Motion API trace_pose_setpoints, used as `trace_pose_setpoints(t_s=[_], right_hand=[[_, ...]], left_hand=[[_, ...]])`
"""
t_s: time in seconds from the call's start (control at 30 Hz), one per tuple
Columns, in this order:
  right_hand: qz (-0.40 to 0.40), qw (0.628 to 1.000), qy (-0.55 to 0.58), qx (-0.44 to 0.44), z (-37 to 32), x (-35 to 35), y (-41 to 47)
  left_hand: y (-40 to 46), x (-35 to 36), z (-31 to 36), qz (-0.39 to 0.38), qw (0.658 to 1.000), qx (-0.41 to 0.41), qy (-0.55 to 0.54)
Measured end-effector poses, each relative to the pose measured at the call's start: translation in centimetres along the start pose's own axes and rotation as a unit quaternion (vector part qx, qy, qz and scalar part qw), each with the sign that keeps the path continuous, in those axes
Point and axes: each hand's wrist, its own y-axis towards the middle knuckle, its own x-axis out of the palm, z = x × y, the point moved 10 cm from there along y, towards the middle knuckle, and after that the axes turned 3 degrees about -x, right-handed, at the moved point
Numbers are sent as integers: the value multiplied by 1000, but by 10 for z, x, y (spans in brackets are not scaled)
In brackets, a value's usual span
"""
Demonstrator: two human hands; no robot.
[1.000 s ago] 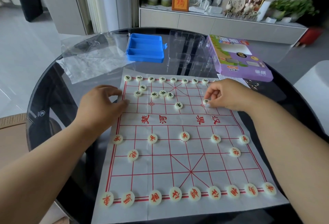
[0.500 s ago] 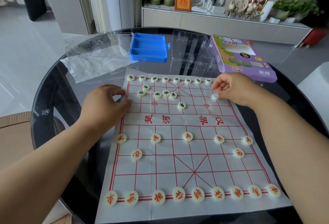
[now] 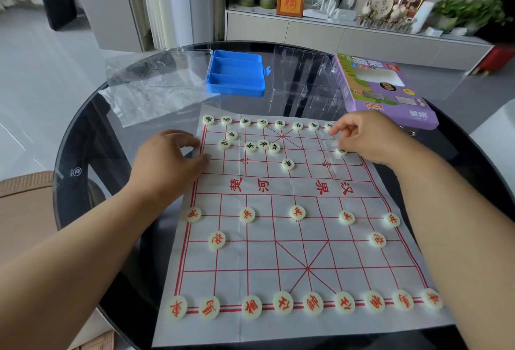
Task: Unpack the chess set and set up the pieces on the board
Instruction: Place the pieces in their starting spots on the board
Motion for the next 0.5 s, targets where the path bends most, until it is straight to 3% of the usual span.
trace_pose_setpoints(t_s=[0.23,0.5], right_hand=[[-47,995,-20,-82,-78,54,12],[-58,996,-48,-51,-80,65,15]], left_hand=[[0,2,0,-12,1000,0,-3],[-6,-11,-14,11,980,-57,-190]])
